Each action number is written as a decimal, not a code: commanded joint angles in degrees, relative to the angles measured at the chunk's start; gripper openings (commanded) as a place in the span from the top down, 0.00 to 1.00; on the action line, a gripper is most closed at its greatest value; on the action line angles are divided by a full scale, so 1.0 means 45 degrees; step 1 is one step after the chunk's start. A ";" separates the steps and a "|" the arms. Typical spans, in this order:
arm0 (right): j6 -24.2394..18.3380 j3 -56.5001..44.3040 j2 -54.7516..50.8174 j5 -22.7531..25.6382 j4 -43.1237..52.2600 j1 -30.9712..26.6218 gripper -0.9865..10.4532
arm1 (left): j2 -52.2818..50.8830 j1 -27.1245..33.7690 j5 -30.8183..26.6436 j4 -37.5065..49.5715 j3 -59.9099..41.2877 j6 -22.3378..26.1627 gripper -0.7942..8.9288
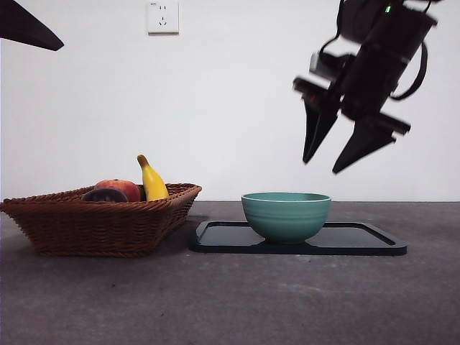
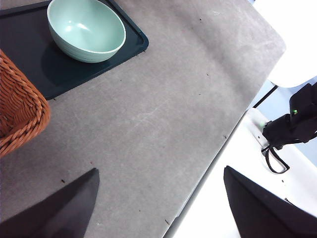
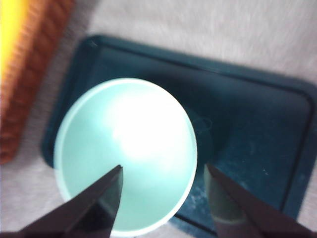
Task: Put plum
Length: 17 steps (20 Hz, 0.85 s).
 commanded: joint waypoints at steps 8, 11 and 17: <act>-0.0223 0.0267 0.1666 0.0617 0.0525 0.0238 0.75 | 0.0083 -0.0058 0.0073 0.0141 0.0155 0.0199 0.50; -0.0228 0.0267 0.1807 0.0675 0.0651 0.0248 0.82 | 0.0083 -0.0058 0.0073 0.0141 0.0155 0.0199 0.50; -0.0277 0.0267 0.1812 0.1088 0.0797 0.0219 0.90 | 0.0083 -0.0058 0.0073 0.0131 0.0155 0.0194 0.50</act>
